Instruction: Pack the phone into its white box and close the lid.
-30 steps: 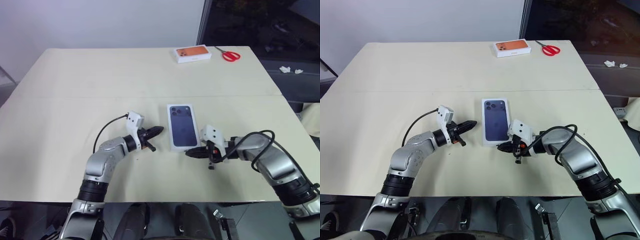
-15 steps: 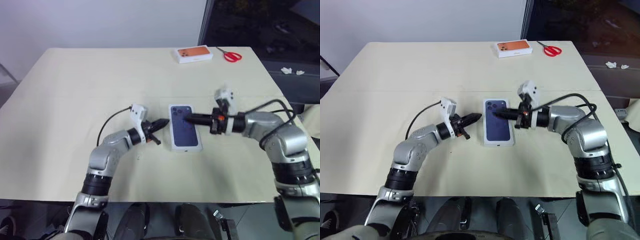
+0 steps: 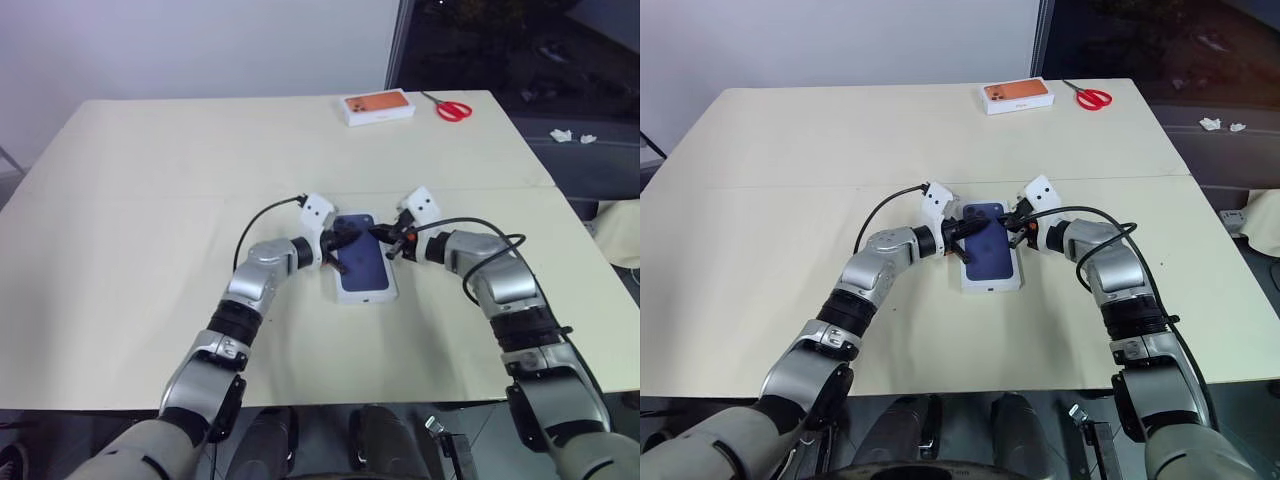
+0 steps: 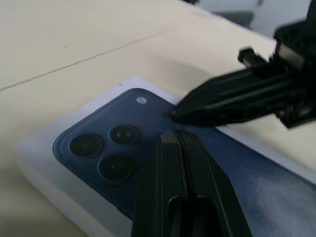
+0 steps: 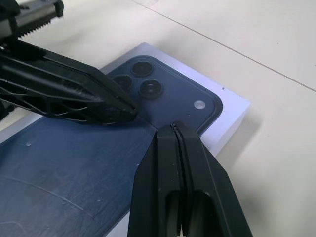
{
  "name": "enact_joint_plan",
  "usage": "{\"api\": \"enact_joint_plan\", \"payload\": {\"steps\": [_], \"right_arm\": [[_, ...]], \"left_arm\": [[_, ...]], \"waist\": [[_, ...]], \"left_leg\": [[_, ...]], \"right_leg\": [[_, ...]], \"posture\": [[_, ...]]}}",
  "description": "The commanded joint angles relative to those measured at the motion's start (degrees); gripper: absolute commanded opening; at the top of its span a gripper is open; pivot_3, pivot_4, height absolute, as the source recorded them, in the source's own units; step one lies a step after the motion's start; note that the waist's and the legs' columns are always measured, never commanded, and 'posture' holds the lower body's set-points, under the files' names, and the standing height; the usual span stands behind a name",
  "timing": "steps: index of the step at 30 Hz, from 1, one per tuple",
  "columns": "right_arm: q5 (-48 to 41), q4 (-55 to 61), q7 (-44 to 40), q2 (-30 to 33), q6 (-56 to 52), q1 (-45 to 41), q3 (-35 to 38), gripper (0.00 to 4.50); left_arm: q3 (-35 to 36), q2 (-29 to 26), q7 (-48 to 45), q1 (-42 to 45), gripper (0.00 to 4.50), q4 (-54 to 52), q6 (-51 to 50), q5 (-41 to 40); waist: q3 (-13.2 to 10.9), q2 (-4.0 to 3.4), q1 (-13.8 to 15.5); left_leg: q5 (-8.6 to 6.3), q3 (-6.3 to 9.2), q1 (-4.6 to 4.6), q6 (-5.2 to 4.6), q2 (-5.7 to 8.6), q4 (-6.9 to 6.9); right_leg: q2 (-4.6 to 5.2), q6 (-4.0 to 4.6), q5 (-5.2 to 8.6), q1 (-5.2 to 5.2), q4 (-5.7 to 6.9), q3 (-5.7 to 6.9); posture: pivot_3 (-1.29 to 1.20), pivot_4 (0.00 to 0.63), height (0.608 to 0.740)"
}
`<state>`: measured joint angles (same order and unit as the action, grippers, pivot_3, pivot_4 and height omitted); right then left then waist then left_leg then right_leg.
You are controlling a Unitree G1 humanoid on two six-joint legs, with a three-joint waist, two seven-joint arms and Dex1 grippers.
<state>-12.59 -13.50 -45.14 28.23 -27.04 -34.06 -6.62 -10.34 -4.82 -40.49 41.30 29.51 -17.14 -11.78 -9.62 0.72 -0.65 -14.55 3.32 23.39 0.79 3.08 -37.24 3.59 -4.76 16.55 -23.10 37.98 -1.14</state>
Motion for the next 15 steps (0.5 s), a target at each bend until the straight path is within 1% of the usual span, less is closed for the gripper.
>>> {"api": "enact_joint_plan", "payload": {"steps": [1, 4, 8, 11, 14, 15], "right_arm": [[-1.6, 6.3, -5.4, 3.1, -2.9, 3.3, -1.1, 0.04], [-3.1, 11.3, -9.1, 6.0, -5.6, 6.4, -1.1, 0.04], [-7.4, 18.6, -13.9, 9.7, -9.5, 10.4, -0.4, 0.04], [-9.3, 21.9, -16.6, 12.1, -11.5, 12.3, -0.7, 0.04], [-8.5, 22.0, -16.0, 12.2, -10.8, 12.3, -0.7, 0.04], [-6.3, 19.2, -12.5, 10.7, -8.2, 10.7, 0.1, 0.04]], "left_arm": [[-1.9, -2.2, -1.6, -3.5, 0.0, -1.3, -3.2, 2.0], [-2.4, -4.0, -4.1, -6.5, 0.0, -6.9, -4.5, 0.9], [-2.7, -6.0, -8.6, -12.0, 0.0, -17.1, -7.6, -2.7], [-2.5, -7.2, -10.2, -15.1, 0.0, -23.1, -10.7, -5.2], [-2.5, -8.6, -11.3, -16.2, 0.0, -25.6, -12.5, -6.1], [-1.7, -8.9, -11.0, -16.0, 0.0, -25.4, -12.2, -6.2]], "waist": [[0.0, 0.0, 0.0], [0.0, -0.01, 0.0], [0.1, -0.04, -0.1], [0.1, -0.04, 0.0], [0.0, -0.03, 0.1], [0.1, -0.02, 0.1]], "left_leg": [[0.0, 0.01, 0.0, -0.01, 0.0, 0.0], [-0.01, 0.02, -0.05, -0.02, 0.0, 0.0], [-0.02, 0.06, -0.13, -0.03, -0.06, 0.01], [-0.04, 0.07, -0.12, -0.05, -0.06, 0.0], [-0.05, 0.1, -0.12, -0.06, -0.06, -0.01], [-0.05, 0.1, -0.12, -0.06, -0.06, -0.01]], "right_leg": [[0.01, 0.0, 0.0, 0.01, -0.01, 0.0], [0.05, 0.0, 0.0, 0.08, -0.02, -0.01], [0.04, 0.0, 0.01, 0.18, -0.07, -0.05], [0.07, 0.0, 0.01, 0.22, -0.11, -0.06], [0.08, 0.0, 0.01, 0.26, -0.12, -0.03], [0.08, 0.0, 0.01, 0.25, -0.13, -0.03]], "posture": [[0.0, 0.15, 0.74], [0.0, 0.15, 0.74], [0.0, 0.15, 0.74], [0.0, 0.15, 0.74], [0.0, 0.15, 0.74], [0.0, 0.15, 0.74]]}}
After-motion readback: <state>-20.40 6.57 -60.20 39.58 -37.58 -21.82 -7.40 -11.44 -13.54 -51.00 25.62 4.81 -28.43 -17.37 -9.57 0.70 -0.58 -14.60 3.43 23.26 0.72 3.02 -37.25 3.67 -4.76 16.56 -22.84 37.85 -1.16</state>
